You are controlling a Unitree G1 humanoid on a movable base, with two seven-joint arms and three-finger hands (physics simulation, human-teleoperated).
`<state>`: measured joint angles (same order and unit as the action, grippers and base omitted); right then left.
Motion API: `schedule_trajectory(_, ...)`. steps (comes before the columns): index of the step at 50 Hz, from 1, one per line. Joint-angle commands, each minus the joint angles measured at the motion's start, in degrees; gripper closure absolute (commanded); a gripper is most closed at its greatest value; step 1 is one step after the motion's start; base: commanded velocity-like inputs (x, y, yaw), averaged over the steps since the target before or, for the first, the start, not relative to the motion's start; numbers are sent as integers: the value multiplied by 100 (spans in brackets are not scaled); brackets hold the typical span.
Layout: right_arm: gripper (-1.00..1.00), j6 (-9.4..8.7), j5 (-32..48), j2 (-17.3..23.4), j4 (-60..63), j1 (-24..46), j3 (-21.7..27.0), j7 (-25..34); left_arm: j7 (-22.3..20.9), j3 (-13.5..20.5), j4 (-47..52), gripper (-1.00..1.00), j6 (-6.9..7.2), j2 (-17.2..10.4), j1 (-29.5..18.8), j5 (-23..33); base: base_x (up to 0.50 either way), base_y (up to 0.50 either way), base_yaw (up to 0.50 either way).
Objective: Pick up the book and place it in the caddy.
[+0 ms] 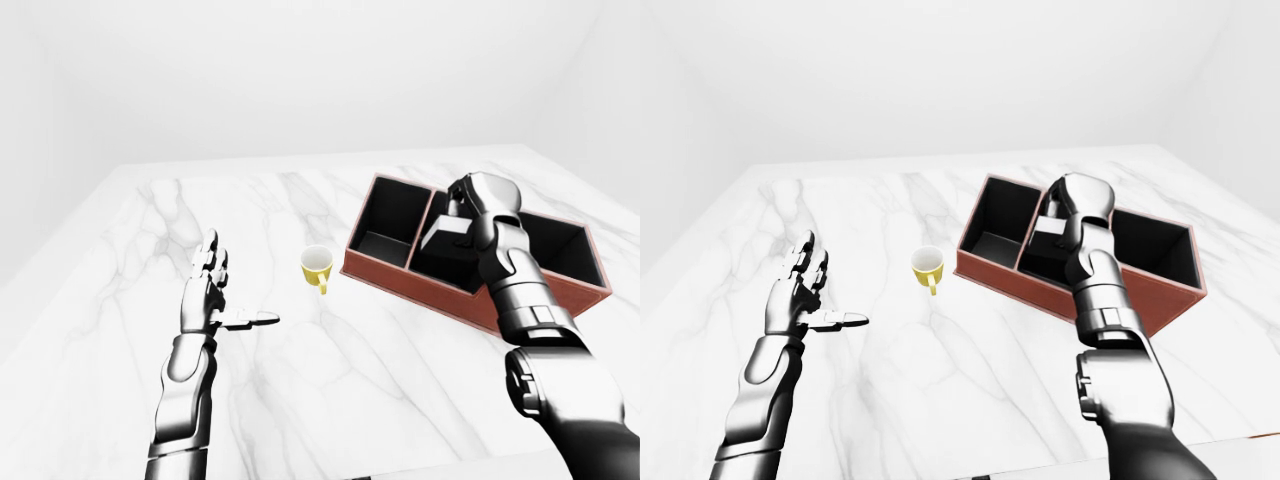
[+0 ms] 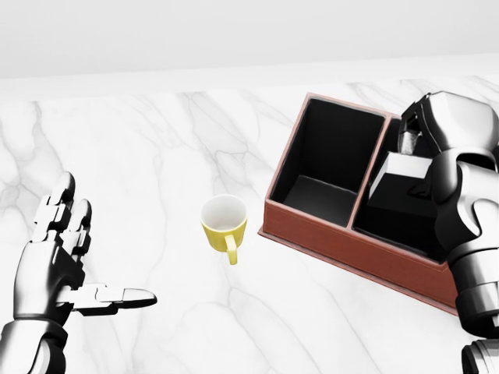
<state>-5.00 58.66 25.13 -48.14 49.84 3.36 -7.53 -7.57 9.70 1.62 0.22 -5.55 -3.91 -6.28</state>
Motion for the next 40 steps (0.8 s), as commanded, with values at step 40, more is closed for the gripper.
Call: schedule_trajectory(40,100,0,-830,-26,-2199,689,-215,-1715,23,39,-360,-100,-163,-57,-104,-55,0,0,0)
